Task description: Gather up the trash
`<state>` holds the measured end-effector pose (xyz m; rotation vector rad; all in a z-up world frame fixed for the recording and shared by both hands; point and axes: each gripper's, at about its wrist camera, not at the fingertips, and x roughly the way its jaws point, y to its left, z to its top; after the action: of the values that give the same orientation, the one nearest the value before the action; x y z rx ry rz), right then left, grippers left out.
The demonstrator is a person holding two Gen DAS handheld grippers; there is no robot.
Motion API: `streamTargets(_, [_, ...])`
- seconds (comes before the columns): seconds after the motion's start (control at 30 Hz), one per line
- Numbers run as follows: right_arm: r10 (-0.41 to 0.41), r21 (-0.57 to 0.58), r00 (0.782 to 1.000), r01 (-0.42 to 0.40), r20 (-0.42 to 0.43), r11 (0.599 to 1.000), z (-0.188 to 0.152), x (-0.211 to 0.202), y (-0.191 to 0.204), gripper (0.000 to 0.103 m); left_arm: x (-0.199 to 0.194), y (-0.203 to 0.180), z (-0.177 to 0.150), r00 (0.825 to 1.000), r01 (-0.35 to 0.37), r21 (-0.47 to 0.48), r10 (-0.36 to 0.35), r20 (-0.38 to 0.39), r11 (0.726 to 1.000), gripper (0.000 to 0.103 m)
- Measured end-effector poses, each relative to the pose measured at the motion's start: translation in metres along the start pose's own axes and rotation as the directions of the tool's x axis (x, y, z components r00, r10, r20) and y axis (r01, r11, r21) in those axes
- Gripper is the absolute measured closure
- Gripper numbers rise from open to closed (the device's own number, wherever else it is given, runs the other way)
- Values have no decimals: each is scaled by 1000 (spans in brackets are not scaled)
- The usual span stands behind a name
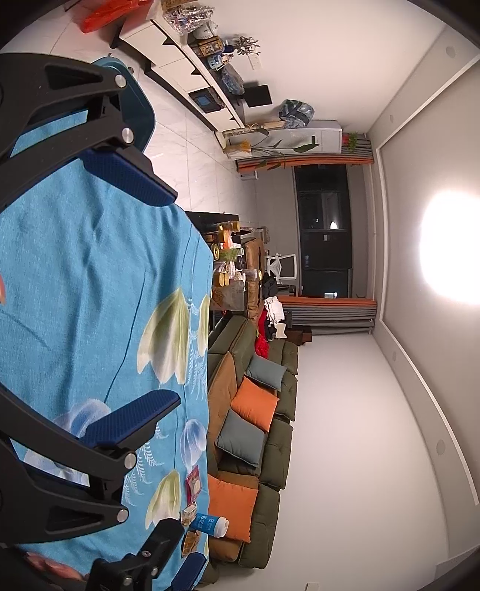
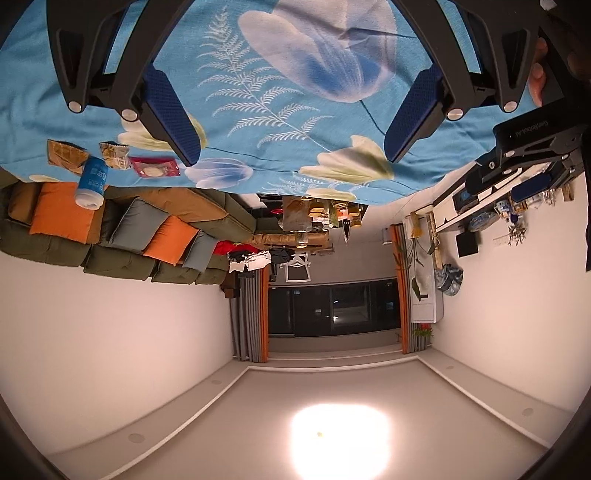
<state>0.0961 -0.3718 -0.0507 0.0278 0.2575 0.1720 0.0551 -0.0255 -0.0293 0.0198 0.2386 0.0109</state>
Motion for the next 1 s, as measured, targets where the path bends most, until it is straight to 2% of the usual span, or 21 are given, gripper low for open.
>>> streamTargets(0.5, [-12,4,1000,12,14,1000,2,-8,-7,7,-10,-8,3,999,-1,16,0,40,1000,5])
streamTargets(1.0, [-21,11,1000,21,11,1000,2,-9,-11,7,-15,-7,4,999,10,22,-11,45,1000,5])
